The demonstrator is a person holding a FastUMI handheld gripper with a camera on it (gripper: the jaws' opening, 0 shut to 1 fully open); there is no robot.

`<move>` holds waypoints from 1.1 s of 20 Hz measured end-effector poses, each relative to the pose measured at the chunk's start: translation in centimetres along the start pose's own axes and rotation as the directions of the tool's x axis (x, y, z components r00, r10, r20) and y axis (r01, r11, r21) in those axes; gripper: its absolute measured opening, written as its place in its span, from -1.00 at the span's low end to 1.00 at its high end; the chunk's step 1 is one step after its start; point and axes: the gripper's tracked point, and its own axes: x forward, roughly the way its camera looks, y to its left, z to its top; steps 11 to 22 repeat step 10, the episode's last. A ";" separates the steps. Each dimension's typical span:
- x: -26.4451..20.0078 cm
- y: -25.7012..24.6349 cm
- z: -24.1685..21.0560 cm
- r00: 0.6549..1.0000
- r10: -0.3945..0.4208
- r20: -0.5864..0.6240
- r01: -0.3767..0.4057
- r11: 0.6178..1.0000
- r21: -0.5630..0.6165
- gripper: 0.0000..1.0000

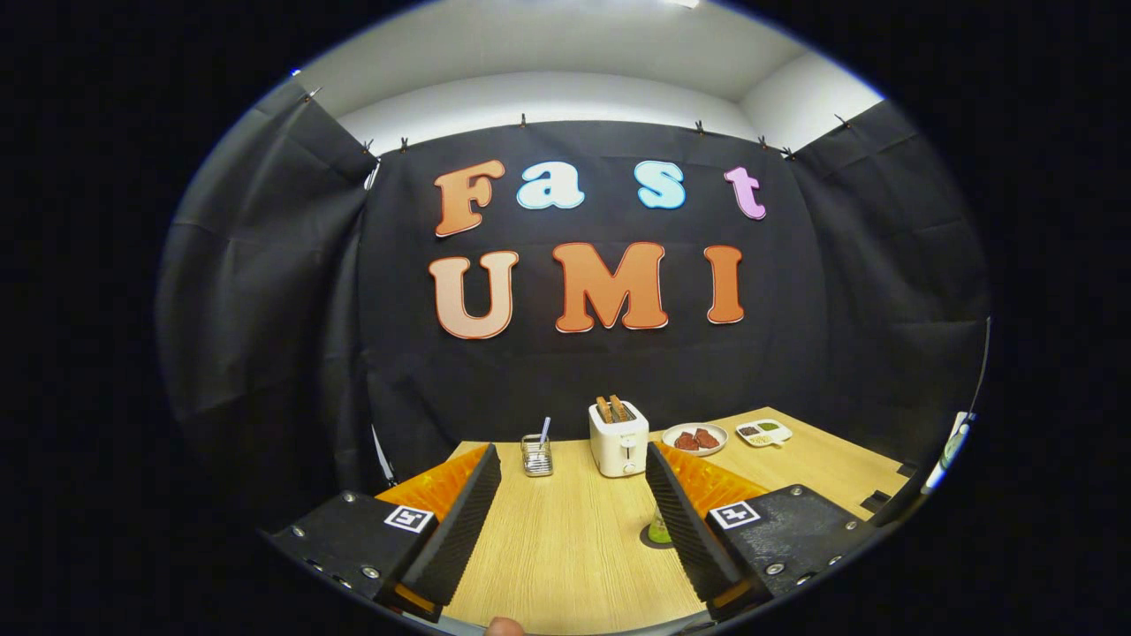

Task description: Take the bottle from table, then pour the juice into the cup, finally place the bottle on the coaster

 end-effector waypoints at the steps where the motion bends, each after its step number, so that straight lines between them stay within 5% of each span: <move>1: 0.0 0.3 0.2 1.000 0.011 0.005 -0.011 1.000 0.006 0.95; 7: -0.9 1.3 2.1 0.995 0.072 0.076 -0.075 0.996 0.046 0.95; 22: -0.4 0.3 1.2 0.997 0.048 0.059 -0.048 0.999 0.005 0.95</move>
